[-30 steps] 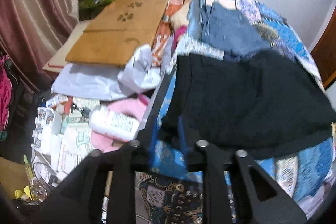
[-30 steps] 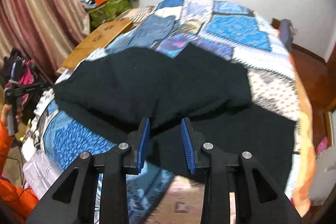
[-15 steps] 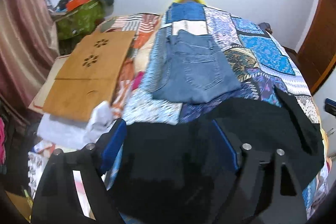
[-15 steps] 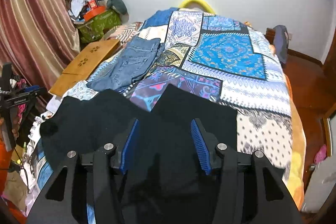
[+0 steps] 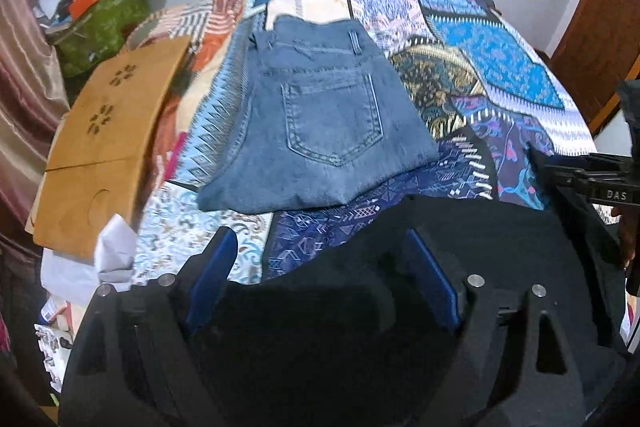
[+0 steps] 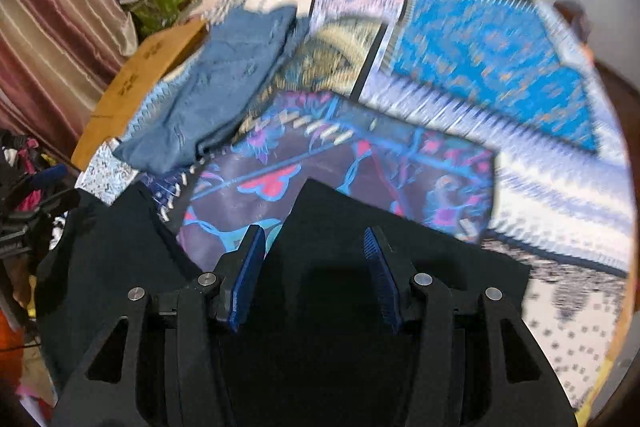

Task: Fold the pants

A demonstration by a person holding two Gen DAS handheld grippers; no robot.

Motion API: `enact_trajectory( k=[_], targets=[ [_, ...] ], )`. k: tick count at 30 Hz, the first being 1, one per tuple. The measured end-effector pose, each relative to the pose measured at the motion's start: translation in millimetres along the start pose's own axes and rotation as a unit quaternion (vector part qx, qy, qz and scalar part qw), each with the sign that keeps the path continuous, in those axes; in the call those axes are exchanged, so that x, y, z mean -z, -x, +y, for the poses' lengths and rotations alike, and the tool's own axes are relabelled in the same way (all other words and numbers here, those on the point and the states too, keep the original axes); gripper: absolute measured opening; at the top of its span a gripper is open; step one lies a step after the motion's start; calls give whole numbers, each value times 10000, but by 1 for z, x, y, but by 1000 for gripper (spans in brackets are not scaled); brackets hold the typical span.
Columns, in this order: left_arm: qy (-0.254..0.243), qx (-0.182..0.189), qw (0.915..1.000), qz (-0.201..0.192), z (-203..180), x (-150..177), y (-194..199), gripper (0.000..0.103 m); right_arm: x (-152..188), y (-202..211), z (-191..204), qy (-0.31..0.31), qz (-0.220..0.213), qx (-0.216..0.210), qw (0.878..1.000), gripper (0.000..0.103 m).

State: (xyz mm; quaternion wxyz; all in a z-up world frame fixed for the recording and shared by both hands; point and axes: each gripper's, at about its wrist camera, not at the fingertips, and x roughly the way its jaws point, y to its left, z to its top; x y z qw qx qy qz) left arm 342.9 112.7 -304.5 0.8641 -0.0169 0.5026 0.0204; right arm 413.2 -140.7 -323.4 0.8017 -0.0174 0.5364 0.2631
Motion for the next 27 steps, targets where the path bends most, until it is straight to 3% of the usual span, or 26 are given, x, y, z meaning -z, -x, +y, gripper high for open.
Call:
enact_trajectory(
  k=[3, 6, 8, 9, 14, 20, 27],
  targets=[
    [-23, 66, 9999, 117, -5, 2, -12, 86, 1, -9, 2, 117, 20, -5, 9999, 47],
    [-62, 62, 9999, 130, -9, 5, -15, 86, 4, -8, 7, 356, -39, 157, 9992, 33],
    [-91, 51, 9999, 110, -12, 7, -12, 86, 6, -8, 7, 455, -112, 275, 9985, 14],
    [-96, 60, 9999, 105, -13, 7, -10, 86, 6, -5, 5, 479, -143, 290, 9983, 12],
    [-203, 102, 9997, 23, -20, 12, 16, 86, 8, 22, -5, 270, -478, 232, 9982, 8],
    [-307, 149, 9994, -114, -34, 19, 46, 88, 27, 97, -18, 35, -1180, 355, 9924, 8],
    [-490, 285, 9984, -57, -67, 35, 62, 90, 77, 181, -50, -421, -1785, 586, 9813, 8]
  ],
)
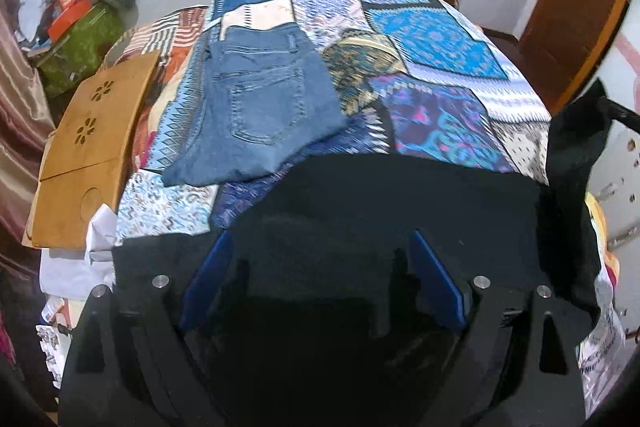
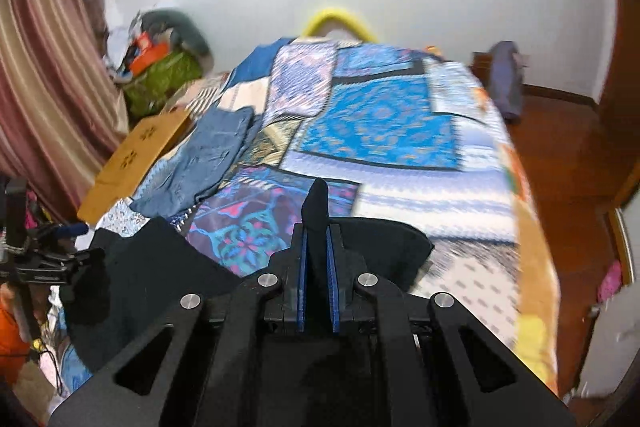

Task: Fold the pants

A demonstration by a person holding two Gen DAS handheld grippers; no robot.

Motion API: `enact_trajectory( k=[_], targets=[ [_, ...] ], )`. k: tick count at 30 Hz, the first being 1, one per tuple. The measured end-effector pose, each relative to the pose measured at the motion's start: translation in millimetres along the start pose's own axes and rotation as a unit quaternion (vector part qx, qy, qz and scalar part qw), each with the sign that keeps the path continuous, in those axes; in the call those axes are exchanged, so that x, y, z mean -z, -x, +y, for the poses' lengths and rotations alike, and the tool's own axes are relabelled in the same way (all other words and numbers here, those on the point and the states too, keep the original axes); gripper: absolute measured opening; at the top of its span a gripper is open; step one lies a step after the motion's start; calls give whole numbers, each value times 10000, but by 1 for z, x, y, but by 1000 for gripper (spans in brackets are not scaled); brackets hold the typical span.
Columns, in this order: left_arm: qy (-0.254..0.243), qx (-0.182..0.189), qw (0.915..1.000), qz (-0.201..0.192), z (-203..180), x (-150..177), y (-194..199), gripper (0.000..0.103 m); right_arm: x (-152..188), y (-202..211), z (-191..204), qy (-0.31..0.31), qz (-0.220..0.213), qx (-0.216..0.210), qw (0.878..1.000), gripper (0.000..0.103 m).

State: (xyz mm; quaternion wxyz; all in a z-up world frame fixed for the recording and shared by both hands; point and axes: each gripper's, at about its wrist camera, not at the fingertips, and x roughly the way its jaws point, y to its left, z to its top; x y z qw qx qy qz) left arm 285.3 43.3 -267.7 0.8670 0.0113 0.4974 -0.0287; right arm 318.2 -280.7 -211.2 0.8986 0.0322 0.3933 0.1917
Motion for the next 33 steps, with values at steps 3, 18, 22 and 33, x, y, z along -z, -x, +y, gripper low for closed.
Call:
enact_trajectory(
  k=[3, 18, 22, 33],
  targets=[
    [-114, 78, 9999, 86, -16, 9, 1, 90, 29, 35, -24, -248, -74, 137, 9996, 8],
    [-554, -121, 9973, 460, -59, 56, -9, 92, 191, 48, -75, -1350, 1012, 353, 9850, 12],
    [-394, -106, 9980, 476, -54, 57, -11, 96, 182, 56, -85, -1379, 855, 524, 9854, 20],
    [-186, -128, 9986, 479, -50, 59, -16, 103, 140, 8, -117, -1044, 659, 875, 9885, 25]
  ],
)
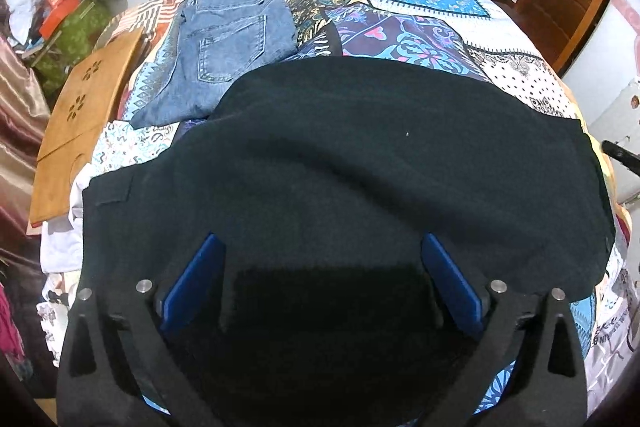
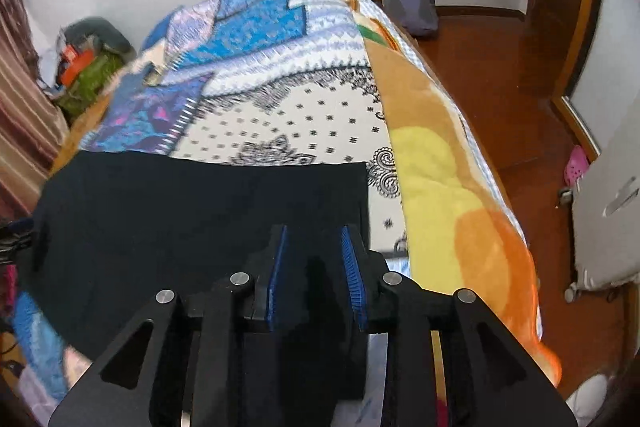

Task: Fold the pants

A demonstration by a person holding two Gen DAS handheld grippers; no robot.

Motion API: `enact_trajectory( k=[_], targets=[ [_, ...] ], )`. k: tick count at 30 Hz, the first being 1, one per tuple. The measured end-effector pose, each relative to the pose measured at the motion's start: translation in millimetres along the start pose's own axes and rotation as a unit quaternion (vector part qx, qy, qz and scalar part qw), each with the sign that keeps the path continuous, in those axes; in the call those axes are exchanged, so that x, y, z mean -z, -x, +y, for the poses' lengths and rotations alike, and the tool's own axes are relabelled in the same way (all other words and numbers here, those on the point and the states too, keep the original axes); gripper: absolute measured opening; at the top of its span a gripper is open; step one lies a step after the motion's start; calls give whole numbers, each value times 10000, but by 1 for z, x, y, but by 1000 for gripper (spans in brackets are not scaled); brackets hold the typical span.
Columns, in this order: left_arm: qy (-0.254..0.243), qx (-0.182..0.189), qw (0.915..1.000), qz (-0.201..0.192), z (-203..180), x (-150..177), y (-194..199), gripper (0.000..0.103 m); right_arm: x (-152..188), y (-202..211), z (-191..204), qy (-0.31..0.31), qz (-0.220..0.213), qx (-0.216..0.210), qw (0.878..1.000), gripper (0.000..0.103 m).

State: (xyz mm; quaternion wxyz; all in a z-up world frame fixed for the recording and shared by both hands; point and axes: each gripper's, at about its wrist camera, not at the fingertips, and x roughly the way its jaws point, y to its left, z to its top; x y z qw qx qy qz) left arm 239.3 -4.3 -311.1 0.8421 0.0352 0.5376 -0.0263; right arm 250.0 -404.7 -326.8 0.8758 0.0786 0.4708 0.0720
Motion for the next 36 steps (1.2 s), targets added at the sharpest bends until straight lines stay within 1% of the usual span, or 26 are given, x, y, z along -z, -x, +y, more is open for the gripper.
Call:
enact_trajectory(
  k=[5, 7, 9, 11, 12, 13, 16, 19, 22, 24, 27, 29, 30, 31, 32, 34, 36],
  targets=[
    [118, 105, 9999, 62, 3, 0, -3, 103, -6, -29, -11, 7, 233, 194, 9995, 25],
    [148, 108, 9998, 58, 3, 0, -3, 103, -5, -33, -13, -18, 261, 134, 9996, 25],
    [154, 99, 9998, 42, 2, 0, -4, 103, -4, -32, -13, 25, 195, 66, 9998, 25],
    [147, 82, 9999, 23, 1, 0, -4, 103, -3, -31, -8, 183, 116, 110, 9997, 14],
    [147, 72, 9999, 19, 0, 0, -4, 103, -4, -32, -6, 262, 90, 150, 9995, 13],
    [150, 65, 9999, 22, 0, -1, -4, 103, -3, -30, -3, 369, 47, 216, 9991, 10],
    [134, 41, 9999, 28, 0, -1, -3, 103, -4, -18, 5, 643, -213, 402, 9969, 9],
    [119, 35, 9999, 19, 0, -2, -4, 103, -13, -3, 8, 839, -464, 546, 9939, 8],
    [118, 64, 9999, 2, 0, -1, -4, 103, -27, 3, 6, 835, -627, 611, 9927, 8],
    [129, 87, 9999, -8, 1, -1, -4, 103, -33, -2, 7, 816, -664, 673, 9922, 8],
    [133, 113, 9998, -16, 3, -1, -2, 103, -37, -27, 6, 772, -375, 752, 9935, 8],
    [101, 12, 9999, -53, 6, 0, 2, 103, -34, -45, 6, 729, -73, 751, 9945, 10],
    [77, -95, 9998, -126, 11, 0, 7, 103, -32, -54, 5, 711, 82, 762, 9945, 10],
    [76, -168, 9996, -196, 15, 0, 11, 103, -30, -59, 8, 769, 124, 855, 9933, 13],
    [102, -253, 9992, -307, 23, -1, 17, 103, -31, -58, 12, 867, 97, 971, 9914, 17],
    [198, -332, 9982, -467, 39, -2, 27, 103, -36, -52, 19, 982, 181, 1120, 9887, 21],
    [362, -367, 9970, -578, 60, -4, 35, 103, -44, -41, 28, 1041, 151, 1045, 9889, 21]
  ],
)
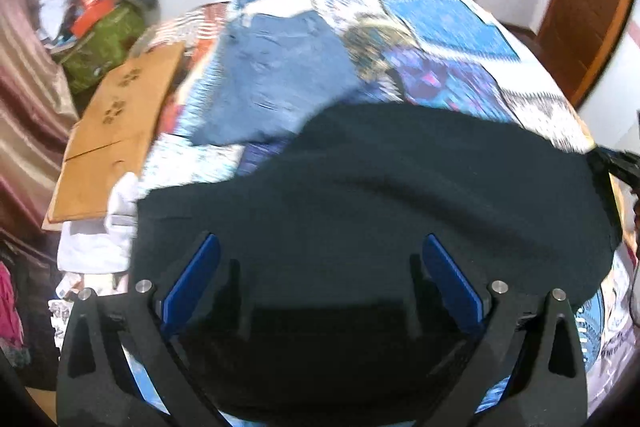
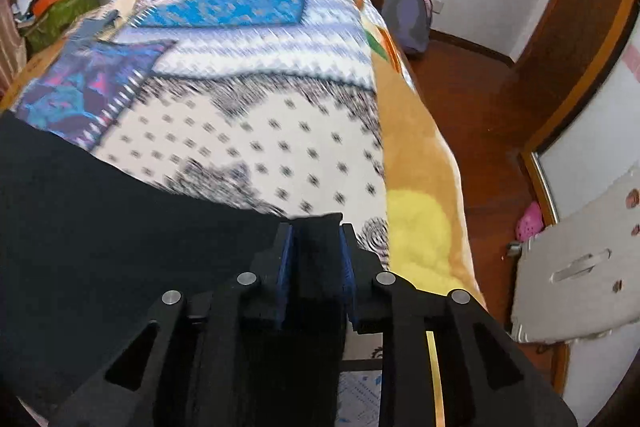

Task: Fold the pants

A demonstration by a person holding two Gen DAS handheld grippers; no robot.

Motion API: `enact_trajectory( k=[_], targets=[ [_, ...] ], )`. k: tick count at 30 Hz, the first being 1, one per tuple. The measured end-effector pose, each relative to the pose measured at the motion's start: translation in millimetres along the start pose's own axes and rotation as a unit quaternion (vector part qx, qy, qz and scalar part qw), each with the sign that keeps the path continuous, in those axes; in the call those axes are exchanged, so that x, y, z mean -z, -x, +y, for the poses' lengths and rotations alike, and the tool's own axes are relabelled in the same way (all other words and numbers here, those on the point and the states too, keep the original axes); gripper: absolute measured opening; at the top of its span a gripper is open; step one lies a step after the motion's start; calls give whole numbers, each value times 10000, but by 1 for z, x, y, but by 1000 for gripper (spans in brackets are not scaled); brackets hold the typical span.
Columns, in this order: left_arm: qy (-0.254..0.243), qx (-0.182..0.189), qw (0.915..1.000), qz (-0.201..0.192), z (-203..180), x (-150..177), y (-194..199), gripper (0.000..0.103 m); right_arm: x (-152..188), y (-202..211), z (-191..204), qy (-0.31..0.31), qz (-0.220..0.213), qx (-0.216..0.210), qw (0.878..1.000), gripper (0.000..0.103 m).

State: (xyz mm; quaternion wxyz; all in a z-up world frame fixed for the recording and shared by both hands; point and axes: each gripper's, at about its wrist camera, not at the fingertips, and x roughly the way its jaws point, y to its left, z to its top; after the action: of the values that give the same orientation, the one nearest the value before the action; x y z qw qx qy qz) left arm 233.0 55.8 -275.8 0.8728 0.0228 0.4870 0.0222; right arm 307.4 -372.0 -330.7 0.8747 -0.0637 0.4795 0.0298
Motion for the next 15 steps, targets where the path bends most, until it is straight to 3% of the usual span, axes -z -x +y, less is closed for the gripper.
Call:
enact_trajectory(
  k=[4, 9, 15],
  targets=[
    [438, -180, 9988, -95, 57, -13, -1, 103, -27, 38, 26, 99, -330, -509, 9981, 26],
    [882, -314, 9956, 76, 124, -23, -23, 103, -68, 75, 99, 590, -821, -1359, 9856, 39],
    [1327, -292, 9892, 549, 182, -17, -68, 103, -104, 64, 200, 1124, -736, -2326, 9633, 44]
  ],
)
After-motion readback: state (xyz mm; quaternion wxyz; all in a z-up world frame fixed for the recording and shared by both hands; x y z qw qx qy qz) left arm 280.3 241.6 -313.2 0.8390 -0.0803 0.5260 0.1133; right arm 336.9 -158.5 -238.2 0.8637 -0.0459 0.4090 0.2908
